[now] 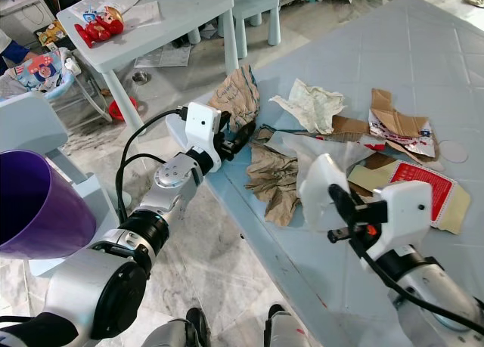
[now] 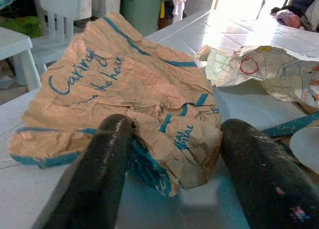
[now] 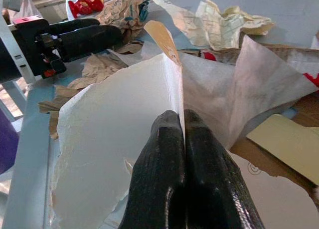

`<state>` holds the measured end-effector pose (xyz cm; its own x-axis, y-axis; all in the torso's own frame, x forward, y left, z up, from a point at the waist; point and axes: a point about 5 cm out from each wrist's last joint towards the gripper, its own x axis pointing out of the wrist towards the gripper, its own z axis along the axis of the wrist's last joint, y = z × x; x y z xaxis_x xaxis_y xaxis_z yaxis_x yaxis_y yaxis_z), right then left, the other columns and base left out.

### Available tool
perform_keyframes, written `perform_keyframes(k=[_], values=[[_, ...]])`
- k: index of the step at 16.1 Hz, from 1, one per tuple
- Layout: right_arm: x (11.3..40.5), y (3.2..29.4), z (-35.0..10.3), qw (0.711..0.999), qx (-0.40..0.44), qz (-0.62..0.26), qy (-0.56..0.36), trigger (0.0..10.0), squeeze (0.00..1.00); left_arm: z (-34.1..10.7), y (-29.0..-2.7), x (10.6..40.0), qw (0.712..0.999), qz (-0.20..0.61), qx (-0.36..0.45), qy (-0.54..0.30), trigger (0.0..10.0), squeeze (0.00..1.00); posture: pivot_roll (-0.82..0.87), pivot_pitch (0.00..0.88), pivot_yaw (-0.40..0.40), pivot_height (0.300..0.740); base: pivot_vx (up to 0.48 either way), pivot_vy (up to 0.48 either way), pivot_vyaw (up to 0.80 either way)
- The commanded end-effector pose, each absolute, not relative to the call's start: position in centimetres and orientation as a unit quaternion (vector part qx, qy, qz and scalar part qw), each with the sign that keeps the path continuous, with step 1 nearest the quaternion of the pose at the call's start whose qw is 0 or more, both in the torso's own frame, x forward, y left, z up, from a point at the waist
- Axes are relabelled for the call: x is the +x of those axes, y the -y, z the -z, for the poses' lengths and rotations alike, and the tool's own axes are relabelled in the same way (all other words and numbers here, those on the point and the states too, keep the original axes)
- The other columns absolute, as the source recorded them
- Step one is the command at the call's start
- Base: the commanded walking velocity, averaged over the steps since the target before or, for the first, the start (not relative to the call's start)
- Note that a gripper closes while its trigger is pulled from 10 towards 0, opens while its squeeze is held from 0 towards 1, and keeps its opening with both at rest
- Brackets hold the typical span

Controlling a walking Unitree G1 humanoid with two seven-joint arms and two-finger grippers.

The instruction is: Picking trash to rubbish bin

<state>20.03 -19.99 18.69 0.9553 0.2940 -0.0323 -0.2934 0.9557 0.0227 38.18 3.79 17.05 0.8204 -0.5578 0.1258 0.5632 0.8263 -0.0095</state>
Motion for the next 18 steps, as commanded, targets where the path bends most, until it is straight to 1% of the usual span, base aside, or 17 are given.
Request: perform_keyframes(k=[1,9,13,18], values=[[19.8,19.8,-18.8,0.988,0.008,-0.150,-0.019,0.0,0.00,-16.7,-3.8,38.1,0.953,0.299,-0.019,0.053,0.0,0.00,-0.34,0.272,0.045,0.740,0.000,0.000,0.00],[20.4,19.4,-18.5,0.988,0.015,-0.152,-0.013,0.0,0.00,-17.1,-3.7,38.1,0.952,0.298,-0.022,0.066,0.0,0.00,-0.32,0.255,0.055,0.740,0.000,0.000,0.00],[21.2,18.8,-18.2,0.988,0.022,-0.155,-0.008,0.0,0.00,-17.2,-4.2,38.0,0.957,0.272,-0.024,0.094,0.0,0.00,-0.29,0.240,0.057,0.740,0.000,0.000,0.00],[22.3,17.6,-17.1,0.987,0.036,-0.156,-0.004,0.0,0.00,-18.0,-4.2,37.3,0.955,0.257,-0.035,0.147,0.0,0.00,-0.24,0.218,0.070,0.740,0.000,0.000,0.00]])
